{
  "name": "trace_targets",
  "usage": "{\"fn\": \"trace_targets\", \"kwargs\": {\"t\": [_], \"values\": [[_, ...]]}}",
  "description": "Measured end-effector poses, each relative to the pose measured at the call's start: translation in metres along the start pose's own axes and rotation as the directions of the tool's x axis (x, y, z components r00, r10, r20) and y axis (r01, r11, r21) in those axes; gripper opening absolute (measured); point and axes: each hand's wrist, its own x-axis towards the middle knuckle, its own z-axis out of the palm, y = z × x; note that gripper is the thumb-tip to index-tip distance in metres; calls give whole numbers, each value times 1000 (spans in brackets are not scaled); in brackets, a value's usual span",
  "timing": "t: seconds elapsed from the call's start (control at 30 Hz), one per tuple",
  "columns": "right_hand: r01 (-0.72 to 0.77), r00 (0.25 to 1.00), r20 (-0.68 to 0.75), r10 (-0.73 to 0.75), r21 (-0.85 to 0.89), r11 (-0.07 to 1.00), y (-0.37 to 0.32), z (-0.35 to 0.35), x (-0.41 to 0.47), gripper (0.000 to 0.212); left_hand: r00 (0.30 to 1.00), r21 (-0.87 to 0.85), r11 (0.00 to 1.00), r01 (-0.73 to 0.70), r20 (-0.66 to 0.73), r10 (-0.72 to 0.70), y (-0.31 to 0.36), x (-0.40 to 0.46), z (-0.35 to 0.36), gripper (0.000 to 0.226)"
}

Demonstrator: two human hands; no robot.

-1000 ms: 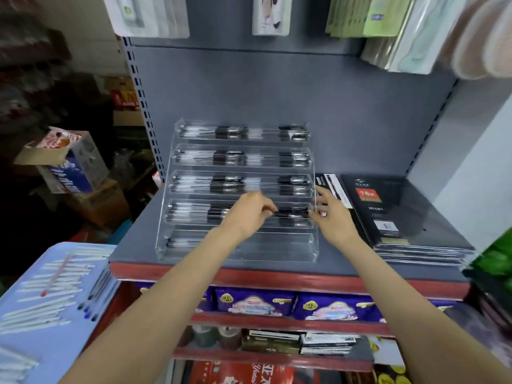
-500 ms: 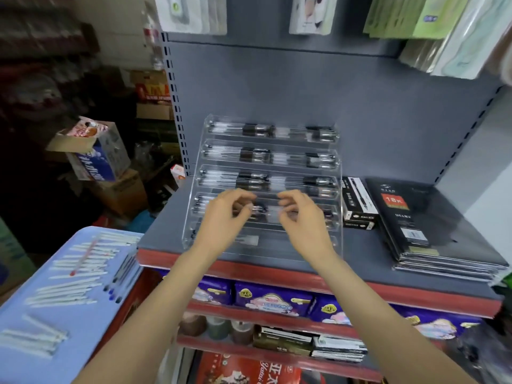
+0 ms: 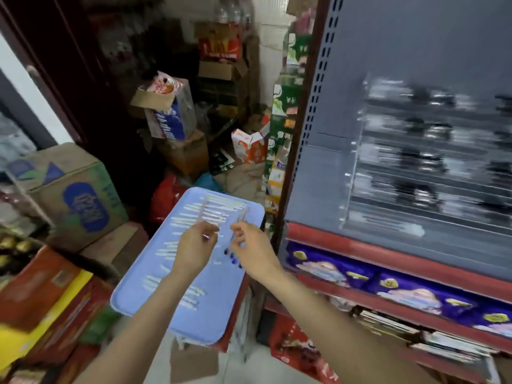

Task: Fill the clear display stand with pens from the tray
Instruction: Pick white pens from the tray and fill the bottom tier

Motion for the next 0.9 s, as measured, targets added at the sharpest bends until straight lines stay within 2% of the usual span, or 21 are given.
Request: {"fn": "trace_targets", "kwargs": {"t": [0.13,0.3,0.43,0.6,0.77,0.9], "values": [[-205,979,-16,204,-134,970,28,37,35,45,983,72,997,-26,185,13,-40,30,3,22],[-366,930,-95,354,-206,907,56,45,62,47,931,184,976,-120,363,47,-57,65,32,27],[-435,900,-134,414,-256,863,71,49,75,42,919,275,953,-127,393,9,-39,84,57,17],[-452,892,-90,444,-208,867,77,44,82,53,925,467,883,-43,352,-141,-24,100,76,27],[-456,890,-80,449,-156,876,81,44,85,49,899,554,832,-22,374,-225,-21,108,83,25],[-464,886,-76,458,-144,874,80,44,85,49,880,521,854,22,396,-264,-15,108,82,22]]}}
